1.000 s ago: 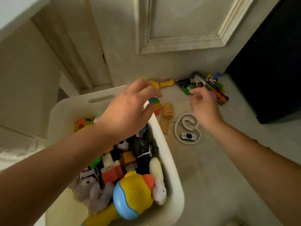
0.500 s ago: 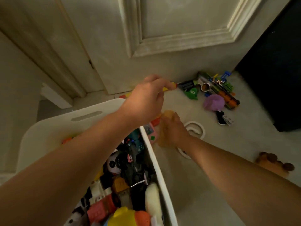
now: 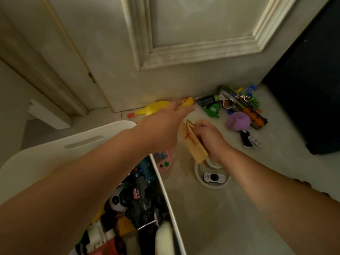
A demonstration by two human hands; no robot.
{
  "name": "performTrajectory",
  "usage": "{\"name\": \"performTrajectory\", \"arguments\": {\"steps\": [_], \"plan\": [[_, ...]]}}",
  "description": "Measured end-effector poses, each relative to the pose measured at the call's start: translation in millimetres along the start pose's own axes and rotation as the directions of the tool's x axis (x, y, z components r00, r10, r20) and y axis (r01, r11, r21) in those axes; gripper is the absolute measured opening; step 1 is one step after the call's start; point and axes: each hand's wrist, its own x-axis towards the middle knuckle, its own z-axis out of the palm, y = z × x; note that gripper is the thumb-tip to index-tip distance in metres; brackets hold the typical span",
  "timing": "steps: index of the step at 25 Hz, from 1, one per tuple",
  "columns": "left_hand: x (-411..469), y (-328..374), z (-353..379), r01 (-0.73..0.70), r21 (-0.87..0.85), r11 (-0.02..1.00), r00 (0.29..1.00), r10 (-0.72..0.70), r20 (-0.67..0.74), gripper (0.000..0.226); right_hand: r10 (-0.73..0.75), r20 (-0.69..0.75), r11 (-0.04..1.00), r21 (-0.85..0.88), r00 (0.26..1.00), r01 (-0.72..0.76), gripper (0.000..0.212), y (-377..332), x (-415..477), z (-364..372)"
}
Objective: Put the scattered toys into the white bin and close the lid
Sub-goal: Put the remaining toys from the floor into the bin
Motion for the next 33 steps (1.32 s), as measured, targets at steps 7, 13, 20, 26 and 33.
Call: {"name": "performTrajectory", "arguments": {"steps": [7, 13, 20, 26, 33], "plan": [[54, 21, 21, -0.096, 0.254, 0.962, 0.995, 0.084, 0.059, 0.070, 0.080, 0.232, 0.929, 0.335, 0.969, -0.157, 0.027, -19, -5, -24], [79, 17, 28, 0.140, -0.071, 0.988, 0.989, -0.136, 0.057, 0.033, -0.477, -0.284, 0.522, -0.853, 0.832, 0.008, 0.041, 23, 58, -104], [80, 15, 33, 0.157, -0.108, 0.982, 0.984, -0.147, 0.099, 0.036, -0.377, -0.266, 0.661, -0.748, 0.887, 0.057, 0.046, 50, 89, -118], [82, 13, 34, 0.198, -0.121, 0.973, 0.978, -0.187, 0.092, 0.033, -0.472, -0.215, 0.512, -0.856, 0.855, 0.067, 0.052, 40, 107, -104], [83, 16, 37, 0.206, -0.150, 0.967, 0.977, -0.195, 0.083, 0.033, -0.368, -0.028, 0.367, -0.923, 0.930, 0.117, 0.053, 21, 129, -95]]}}
